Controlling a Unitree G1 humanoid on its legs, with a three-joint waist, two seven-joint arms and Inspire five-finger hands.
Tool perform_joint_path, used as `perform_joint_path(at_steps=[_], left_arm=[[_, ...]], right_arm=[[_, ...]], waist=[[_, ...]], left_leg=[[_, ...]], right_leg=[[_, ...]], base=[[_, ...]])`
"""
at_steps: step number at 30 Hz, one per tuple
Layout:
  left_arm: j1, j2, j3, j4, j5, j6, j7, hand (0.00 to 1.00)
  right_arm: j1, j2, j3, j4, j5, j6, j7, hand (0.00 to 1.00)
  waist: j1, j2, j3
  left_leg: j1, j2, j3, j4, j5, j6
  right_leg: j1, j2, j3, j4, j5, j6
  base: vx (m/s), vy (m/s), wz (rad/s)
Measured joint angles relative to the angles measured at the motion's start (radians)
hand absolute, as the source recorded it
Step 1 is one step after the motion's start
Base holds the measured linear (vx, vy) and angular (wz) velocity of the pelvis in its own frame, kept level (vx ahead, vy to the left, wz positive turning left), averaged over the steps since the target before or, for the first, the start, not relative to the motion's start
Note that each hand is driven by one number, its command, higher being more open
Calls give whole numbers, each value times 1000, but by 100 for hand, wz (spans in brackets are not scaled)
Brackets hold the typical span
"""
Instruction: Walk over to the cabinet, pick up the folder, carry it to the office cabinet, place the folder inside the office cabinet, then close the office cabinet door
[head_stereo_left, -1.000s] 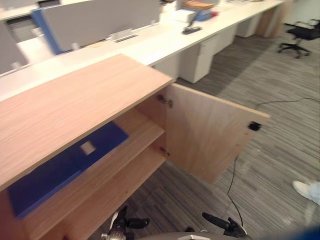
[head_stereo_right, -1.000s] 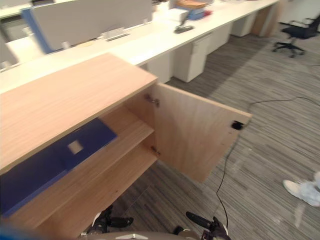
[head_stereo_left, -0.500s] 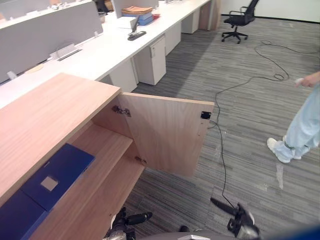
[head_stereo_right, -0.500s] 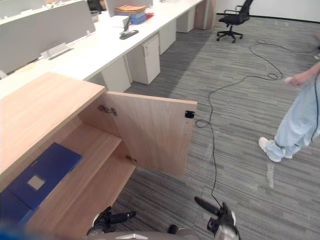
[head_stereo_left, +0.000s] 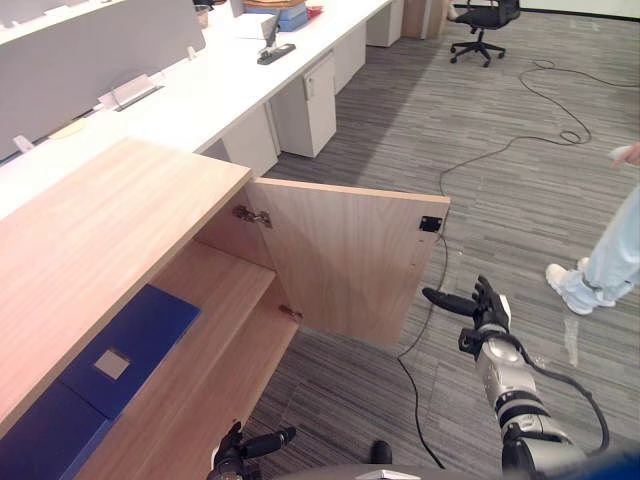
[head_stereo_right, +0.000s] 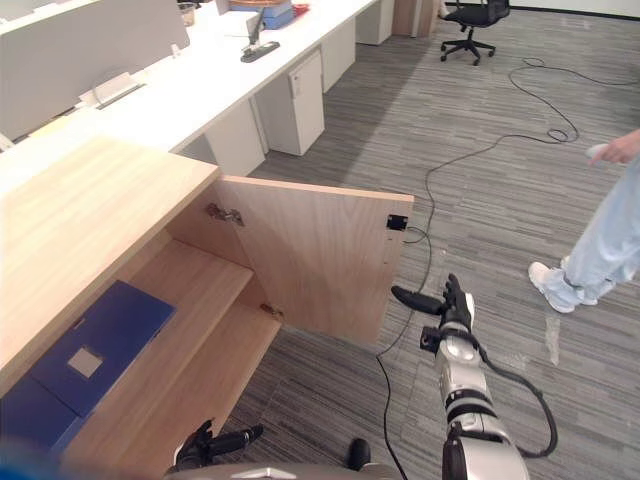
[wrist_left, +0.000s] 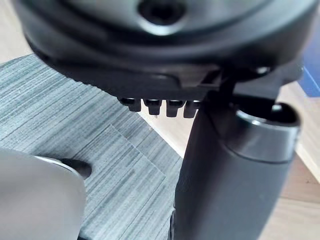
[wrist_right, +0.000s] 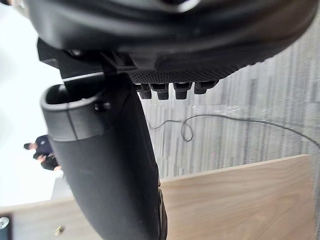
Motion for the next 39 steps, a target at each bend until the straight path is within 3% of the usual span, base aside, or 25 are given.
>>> perform_joint_path(at_steps=[5,12,22,27,31,39], left_arm=[[10,7,3,-12,-4,-6,-18,100],[68,21,31,-26,-25,-9,-18,100],[84,18,42,-29,-30,-7,-20,100],[83,25,36,-29,0,-7,-36,100],[83,37,11,-25,11,-8,-46,100],[82,58,7,-20,32,-20,-69,100]], right_arm=[[-189,-23,51,135,0,-1,16,100],[-371,-73,48,261,3,0,17,100],[-402,-127,99,325,-46,9,58,100],[-370,-198,312,281,-141,12,111,100],[-257,-270,503,94,-162,11,182,100],[-77,-261,802,-152,-105,9,333,100]], waist=[[26,-2,1],[33,-22,18],[48,-14,52],[36,-18,59],[21,-22,59],[17,-51,29]], left_leg=[[1,-5,-26,-37,31,-2],[-40,-10,-73,-44,57,0],[-54,-17,-110,-55,76,2],[-54,-15,-110,-54,76,2],[-48,-6,-86,-53,68,-5],[-34,44,-24,-32,36,-35]], right_leg=[[6,-1,-24,-27,17,-7],[-20,-10,-67,-30,22,-9],[-25,-19,-104,-27,23,-9],[-24,-17,-104,-27,23,-8],[-24,-8,-79,-27,20,-4],[-25,45,-19,-30,11,-20]], base=[[-53,-9,14],[-78,-10,17],[-11,18,13],[0,0,0],[-4,28,-17],[21,-15,-27]])
